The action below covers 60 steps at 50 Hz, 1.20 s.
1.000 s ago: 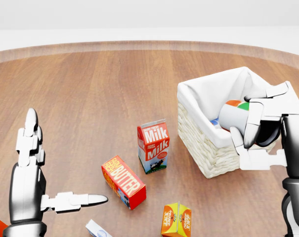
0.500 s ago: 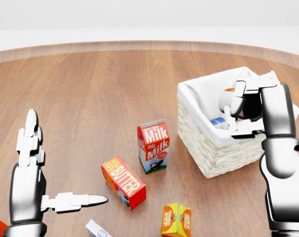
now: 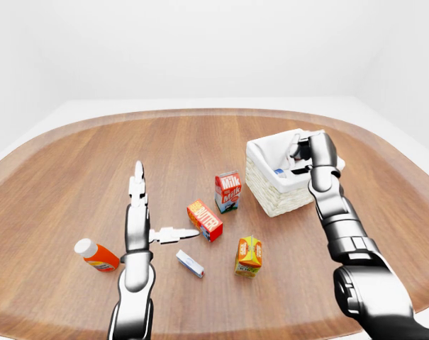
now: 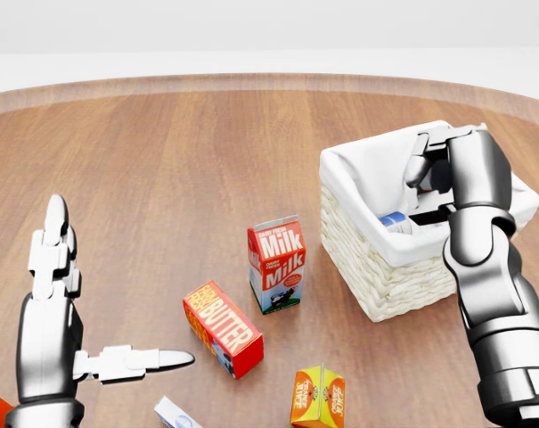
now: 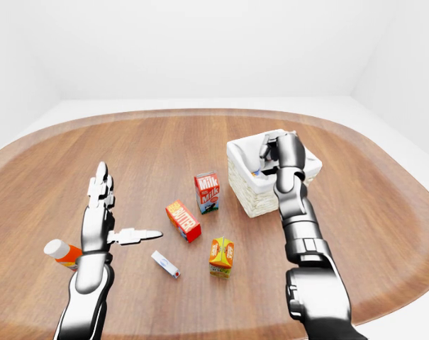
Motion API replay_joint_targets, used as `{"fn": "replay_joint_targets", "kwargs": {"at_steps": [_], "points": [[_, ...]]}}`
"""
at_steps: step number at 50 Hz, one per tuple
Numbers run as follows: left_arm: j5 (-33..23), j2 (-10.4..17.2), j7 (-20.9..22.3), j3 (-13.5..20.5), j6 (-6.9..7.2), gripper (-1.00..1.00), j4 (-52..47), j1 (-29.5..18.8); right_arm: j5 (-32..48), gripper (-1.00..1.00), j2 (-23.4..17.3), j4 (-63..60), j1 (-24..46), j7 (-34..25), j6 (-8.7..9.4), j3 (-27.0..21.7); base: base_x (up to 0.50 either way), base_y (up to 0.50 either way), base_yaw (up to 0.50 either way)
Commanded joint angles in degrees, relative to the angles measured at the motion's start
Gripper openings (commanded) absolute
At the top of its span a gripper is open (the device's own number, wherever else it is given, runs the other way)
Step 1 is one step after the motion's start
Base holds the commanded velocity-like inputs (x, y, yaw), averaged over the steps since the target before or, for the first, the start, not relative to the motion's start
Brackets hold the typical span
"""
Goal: Pick up the alphabet soup and the tomato sauce, and put them in the basket.
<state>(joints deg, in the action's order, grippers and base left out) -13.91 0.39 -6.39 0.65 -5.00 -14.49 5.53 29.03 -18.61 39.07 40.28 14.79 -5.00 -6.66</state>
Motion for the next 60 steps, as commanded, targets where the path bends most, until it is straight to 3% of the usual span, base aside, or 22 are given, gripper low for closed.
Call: {"fn": "replay_joint_targets", "kwargs": {"at_steps": [1, 11, 44, 60], "points": [[0.2, 0.0, -0.1, 0.1, 0.0, 1.0, -0.3, 0.1, 6.1, -1.0, -1.3, 15.7, 9.6, 8.2, 0.0, 2.7, 0.0, 0.0, 0.0], [0.0, 0.0, -0.2, 0.0, 0.0, 1.0, -0.3, 0.1, 13.7, -1.0, -0.7, 28.2, 16.1, 15.1, 0.0, 5.7, 0.0, 0.0, 0.0], [0.4, 0.0, 0.0, 0.2, 0.0, 1.0, 0.1, -0.2, 22.4, -1.0, 2.1, 36.9, 20.6, 15.2, 0.0, 7.2, 0.0, 0.0, 0.0], [0.4, 0.0, 0.0, 0.2, 0.0, 1.0, -0.2, 0.1, 24.7, -1.0, 1.6, 38.1, 21.7, 15.2, 0.0, 6.2, 0.0, 0.0, 0.0]]}}
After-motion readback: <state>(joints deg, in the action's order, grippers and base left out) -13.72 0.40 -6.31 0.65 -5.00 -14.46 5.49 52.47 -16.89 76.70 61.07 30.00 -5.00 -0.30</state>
